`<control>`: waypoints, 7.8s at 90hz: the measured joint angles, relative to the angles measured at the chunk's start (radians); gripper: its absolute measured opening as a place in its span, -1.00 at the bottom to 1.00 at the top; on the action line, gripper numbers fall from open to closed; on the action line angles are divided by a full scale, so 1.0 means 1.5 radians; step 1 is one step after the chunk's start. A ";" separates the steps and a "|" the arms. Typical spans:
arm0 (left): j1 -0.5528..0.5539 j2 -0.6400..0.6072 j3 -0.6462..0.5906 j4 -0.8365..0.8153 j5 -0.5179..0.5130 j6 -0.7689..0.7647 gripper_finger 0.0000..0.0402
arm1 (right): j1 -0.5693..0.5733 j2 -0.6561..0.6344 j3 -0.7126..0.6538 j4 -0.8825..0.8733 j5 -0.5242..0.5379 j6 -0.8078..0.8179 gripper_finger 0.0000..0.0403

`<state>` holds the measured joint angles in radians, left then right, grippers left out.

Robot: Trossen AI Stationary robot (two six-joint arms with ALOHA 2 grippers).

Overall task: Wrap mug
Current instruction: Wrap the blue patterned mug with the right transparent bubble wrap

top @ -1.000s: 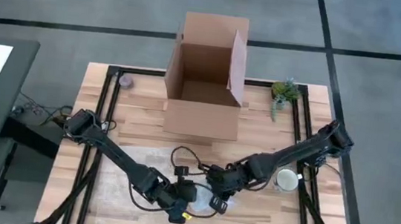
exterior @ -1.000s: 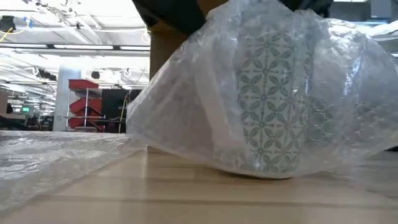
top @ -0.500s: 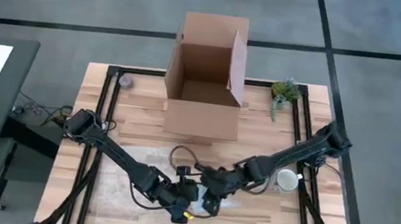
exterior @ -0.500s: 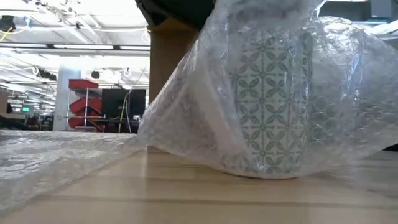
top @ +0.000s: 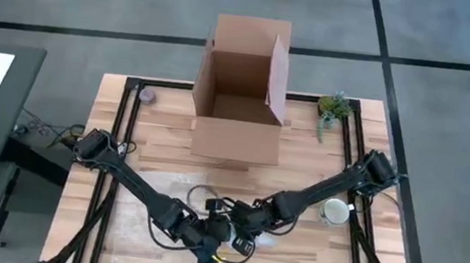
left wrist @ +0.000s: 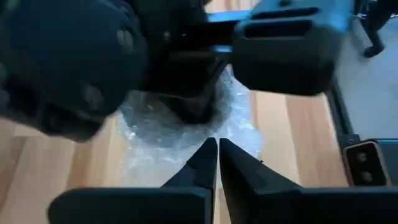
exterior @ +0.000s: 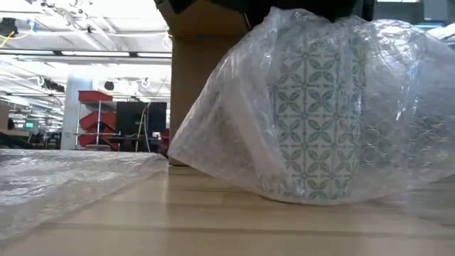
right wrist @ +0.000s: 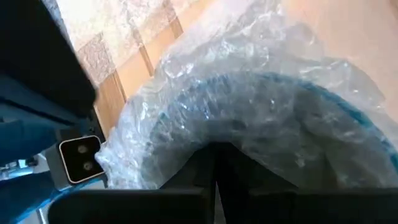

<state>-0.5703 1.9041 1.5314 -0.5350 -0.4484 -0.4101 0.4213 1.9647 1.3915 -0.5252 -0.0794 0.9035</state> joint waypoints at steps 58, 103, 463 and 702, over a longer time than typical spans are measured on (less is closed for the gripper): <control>0.051 -0.001 -0.041 0.065 0.018 0.017 -1.00 | -0.003 -0.152 -0.003 -0.011 0.028 0.011 -1.00; 0.030 0.001 -0.003 0.015 0.051 0.011 -1.00 | -0.002 -0.021 -0.001 -0.049 0.032 -0.015 -1.00; 0.159 -0.048 0.000 -0.120 0.162 0.012 -1.00 | 0.035 -0.119 -0.002 -0.174 0.192 0.094 -0.79; 0.069 -0.016 -0.076 0.170 0.090 0.037 -1.00 | -0.086 -0.117 -0.024 -0.188 0.097 0.007 -1.00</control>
<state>-0.4666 1.8808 1.4181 -0.2801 -0.3139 -0.3553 0.2916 1.7888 1.3548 -0.8073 0.0664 0.9137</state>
